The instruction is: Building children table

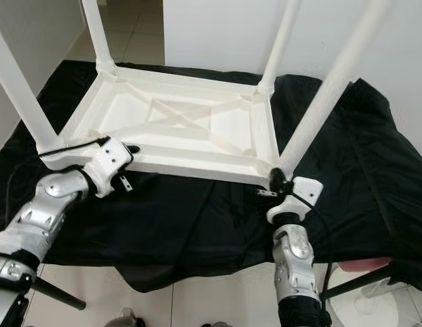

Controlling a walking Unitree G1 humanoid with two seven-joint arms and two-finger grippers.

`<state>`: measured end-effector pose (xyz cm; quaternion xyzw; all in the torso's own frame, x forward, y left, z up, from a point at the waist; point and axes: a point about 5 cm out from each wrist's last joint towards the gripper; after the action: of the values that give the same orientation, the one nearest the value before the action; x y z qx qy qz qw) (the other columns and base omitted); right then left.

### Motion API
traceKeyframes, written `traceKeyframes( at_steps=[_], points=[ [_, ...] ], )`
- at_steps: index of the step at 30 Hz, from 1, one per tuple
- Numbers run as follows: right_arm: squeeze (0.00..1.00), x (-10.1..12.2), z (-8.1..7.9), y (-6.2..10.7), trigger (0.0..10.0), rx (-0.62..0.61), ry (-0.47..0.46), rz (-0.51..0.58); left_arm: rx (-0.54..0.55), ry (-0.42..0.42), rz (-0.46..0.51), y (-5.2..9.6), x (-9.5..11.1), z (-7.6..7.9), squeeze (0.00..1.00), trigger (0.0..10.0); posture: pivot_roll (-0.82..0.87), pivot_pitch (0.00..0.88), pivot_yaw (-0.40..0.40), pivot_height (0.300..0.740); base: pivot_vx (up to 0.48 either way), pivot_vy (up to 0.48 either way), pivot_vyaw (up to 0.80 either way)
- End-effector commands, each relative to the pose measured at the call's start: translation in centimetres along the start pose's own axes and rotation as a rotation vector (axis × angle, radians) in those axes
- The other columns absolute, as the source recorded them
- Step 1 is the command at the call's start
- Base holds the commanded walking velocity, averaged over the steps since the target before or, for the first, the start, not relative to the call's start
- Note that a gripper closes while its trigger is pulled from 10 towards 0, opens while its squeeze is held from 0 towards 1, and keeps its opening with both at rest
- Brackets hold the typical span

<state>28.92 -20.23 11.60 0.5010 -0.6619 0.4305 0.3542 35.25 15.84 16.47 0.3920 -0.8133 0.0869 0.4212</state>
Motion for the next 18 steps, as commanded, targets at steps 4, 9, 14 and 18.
traceKeyframes(
  at_steps=[4,9,14,18],
  points=[
    [0.00,-0.4,-0.9,0.2,10.0,0.032,-0.029,-0.011,-0.020,-0.032,-0.025,-0.6,-0.3,-0.3,0.00,10.0,0.02,0.062,-0.050,0.740,0.000,0.000,0.00],
    [0.00,-0.5,-2.0,-0.1,10.0,0.065,-0.041,-0.010,-0.069,-0.040,-0.034,-0.9,-0.5,-0.1,0.00,10.0,0.02,0.069,-0.043,0.740,0.000,0.000,0.00],
    [0.00,-0.4,-2.4,-0.7,10.0,0.072,-0.043,0.000,-0.169,-0.021,-0.067,-1.2,-1.0,0.7,0.00,10.0,0.02,0.074,-0.039,0.740,0.000,0.000,0.00],
    [0.00,-0.3,-2.5,-1.1,10.0,0.073,-0.041,0.007,-0.283,-0.020,-0.134,-1.1,-2.2,1.6,0.00,10.0,0.01,0.075,-0.036,0.740,0.000,0.000,0.00]
  ],
)
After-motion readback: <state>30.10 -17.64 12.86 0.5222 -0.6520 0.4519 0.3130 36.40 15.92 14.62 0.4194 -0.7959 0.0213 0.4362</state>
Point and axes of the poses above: a point about 5 cm out from each wrist's last joint towards the gripper, its own y axis pointing back from the gripper into the wrist, its own x axis along the axis of the wrist's last joint, z = x × y, and after that the axes turned 10 degrees about -y, right-handed
